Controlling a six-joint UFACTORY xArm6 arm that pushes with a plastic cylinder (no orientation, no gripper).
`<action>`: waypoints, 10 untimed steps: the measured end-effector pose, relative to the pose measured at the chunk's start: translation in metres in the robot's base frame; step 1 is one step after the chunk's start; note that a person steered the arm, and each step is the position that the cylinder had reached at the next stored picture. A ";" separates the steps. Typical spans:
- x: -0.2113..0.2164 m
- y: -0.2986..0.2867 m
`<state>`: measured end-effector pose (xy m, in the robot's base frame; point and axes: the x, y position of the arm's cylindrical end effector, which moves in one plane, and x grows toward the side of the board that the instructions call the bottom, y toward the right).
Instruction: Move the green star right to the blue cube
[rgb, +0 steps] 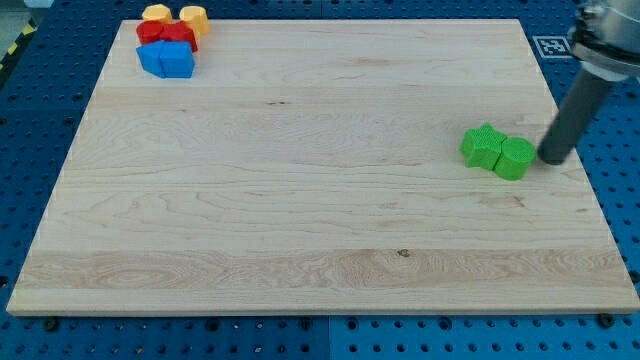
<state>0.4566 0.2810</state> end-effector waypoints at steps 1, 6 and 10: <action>0.023 0.018; -0.018 -0.107; -0.047 -0.084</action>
<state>0.4093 0.1970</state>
